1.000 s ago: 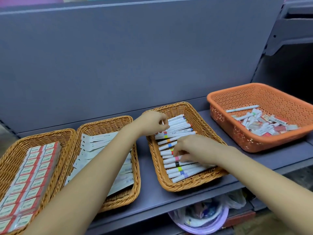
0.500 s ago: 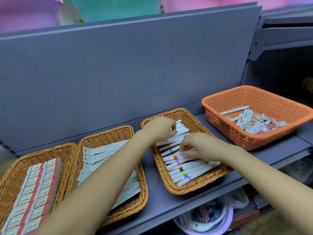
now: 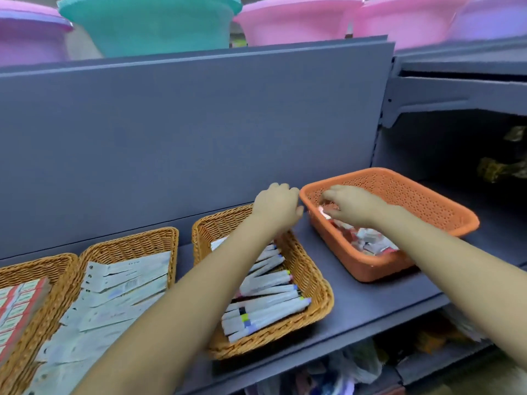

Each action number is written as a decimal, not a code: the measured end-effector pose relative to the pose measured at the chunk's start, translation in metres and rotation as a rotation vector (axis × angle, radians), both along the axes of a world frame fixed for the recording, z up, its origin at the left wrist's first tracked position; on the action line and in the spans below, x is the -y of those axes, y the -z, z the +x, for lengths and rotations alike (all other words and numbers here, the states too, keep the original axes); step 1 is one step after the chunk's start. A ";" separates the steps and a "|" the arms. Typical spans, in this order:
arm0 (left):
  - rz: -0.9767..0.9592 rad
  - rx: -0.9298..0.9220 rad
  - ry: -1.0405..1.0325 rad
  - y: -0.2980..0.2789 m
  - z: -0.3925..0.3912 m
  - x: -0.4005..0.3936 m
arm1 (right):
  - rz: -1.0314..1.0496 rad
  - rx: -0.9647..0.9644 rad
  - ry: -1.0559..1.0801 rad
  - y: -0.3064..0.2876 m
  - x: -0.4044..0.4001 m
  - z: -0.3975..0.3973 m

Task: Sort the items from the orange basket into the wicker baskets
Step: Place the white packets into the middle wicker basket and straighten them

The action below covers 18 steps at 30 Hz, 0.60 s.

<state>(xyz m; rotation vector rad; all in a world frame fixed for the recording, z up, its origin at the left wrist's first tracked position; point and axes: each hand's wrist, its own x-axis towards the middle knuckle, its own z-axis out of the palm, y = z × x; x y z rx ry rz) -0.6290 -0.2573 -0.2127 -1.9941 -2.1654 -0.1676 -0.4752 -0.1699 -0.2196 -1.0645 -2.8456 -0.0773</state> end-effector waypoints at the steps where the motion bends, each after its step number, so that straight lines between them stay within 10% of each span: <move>1: 0.001 -0.008 -0.004 0.000 0.009 -0.009 | -0.016 0.023 0.004 0.001 -0.011 0.009; 18: -0.371 -0.057 -0.099 0.034 0.083 -0.087 | -0.227 0.176 -0.248 0.021 -0.082 0.061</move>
